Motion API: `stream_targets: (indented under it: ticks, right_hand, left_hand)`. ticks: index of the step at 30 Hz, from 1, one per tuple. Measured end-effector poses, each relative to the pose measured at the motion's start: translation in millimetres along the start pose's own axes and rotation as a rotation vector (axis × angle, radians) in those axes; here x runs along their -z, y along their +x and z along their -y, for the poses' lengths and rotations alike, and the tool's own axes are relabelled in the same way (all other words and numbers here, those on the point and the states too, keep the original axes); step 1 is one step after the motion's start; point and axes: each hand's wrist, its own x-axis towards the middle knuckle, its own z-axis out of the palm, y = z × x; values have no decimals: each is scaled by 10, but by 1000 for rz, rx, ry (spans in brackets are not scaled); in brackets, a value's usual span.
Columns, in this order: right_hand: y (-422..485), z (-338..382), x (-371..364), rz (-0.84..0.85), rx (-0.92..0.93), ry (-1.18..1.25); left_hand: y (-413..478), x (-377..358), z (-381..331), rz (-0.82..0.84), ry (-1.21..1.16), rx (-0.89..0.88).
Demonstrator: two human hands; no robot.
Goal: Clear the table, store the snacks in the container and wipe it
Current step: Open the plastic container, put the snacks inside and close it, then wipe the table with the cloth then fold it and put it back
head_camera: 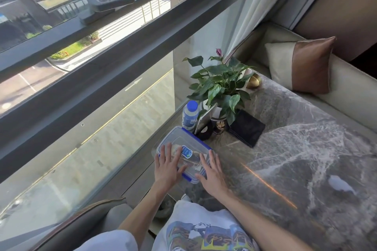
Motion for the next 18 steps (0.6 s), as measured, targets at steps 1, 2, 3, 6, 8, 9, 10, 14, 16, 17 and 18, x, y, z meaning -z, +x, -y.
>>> stream_targets:
  ticks: [1, 2, 3, 6, 8, 9, 10, 14, 16, 17, 18]
  right_hand:
    - [-4, -11, 5, -3, 6, -8]
    - [-4, -22, 8, -6, 12, -12]
    - [-4, -29, 12, -5, 16, -6]
    - [-5, -38, 56, 34, 25, 75]
    - [-19, -84, 174, 38, 40, 202]
    - [-24, -140, 257, 24, 37, 266]
    - [-26, -217, 357, -1, 18, 315]
    - [2, -772, 765, -94, -276, 430]
    - [39, -1105, 962, -134, -406, 470]
    - [76, -1261, 1062, -157, -448, 472]
    - [118, -1393, 1169, -176, -475, 465]
  left_hand:
    - [5, 3, -9, 4, 5, 4]
    - [7, 15, -33, 10, 10, 13]
    - [12, 36, -72, 16, 14, 29]
    - [30, 129, -242, 17, 43, 102]
    - [40, 190, -391, -45, 102, 133]
    - [50, 207, -473, -93, 127, 112]
    - [59, 232, -573, -140, 139, 55]
    - [212, 322, -1157, -153, 33, -258]
    - [375, 356, -1554, -117, -87, -332]
    - [500, 351, -1761, -94, -150, -327]
    - [636, 351, -1964, -62, -208, -301]
